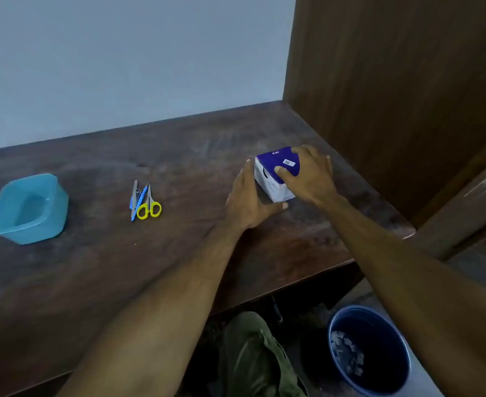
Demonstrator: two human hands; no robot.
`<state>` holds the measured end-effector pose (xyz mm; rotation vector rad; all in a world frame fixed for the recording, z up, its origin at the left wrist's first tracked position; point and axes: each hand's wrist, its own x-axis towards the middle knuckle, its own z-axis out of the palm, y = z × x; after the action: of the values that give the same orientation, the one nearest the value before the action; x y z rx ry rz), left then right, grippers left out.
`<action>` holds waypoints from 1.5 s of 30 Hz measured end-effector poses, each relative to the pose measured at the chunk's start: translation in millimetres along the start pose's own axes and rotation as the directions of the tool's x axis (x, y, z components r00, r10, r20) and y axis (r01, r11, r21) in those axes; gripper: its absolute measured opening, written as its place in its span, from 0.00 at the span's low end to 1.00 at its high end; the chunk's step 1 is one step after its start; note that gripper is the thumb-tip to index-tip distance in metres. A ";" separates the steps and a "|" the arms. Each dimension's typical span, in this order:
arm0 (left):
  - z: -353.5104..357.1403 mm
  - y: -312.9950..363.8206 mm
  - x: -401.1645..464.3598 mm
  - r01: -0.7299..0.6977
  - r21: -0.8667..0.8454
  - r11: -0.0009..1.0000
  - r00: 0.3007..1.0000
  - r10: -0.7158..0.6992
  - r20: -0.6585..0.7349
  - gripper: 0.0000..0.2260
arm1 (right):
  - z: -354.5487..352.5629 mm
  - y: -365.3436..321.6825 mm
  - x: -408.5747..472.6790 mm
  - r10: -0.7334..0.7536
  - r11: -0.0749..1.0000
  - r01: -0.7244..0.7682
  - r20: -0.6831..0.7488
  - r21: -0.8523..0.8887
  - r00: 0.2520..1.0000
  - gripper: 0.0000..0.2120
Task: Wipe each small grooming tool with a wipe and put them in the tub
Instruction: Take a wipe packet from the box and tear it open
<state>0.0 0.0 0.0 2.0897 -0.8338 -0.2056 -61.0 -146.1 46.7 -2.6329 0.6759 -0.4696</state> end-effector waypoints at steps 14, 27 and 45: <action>26.4 -18.8 32.9 -0.094 -0.237 0.967 0.992 0.071 -0.105 0.40 | 8.7 -11.5 5.7 0.009 1.000 -0.009 0.045 -0.002 0.999 0.35; 27.5 -20.0 30.0 -0.131 -0.132 0.982 0.985 0.114 -0.131 0.46 | -7.3 -30.3 11.9 -0.036 0.994 0.042 0.055 -0.102 0.998 0.17; 26.0 -16.3 28.1 -0.090 -0.104 0.991 0.986 0.074 -0.146 0.47 | -15.9 0.1 36.2 -0.421 0.764 0.428 0.129 -0.482 0.898 0.06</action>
<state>18.5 -28.1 -24.6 1.9382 -0.8021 -0.0560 -37.5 -169.3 68.6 -3.3062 0.1885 -0.4424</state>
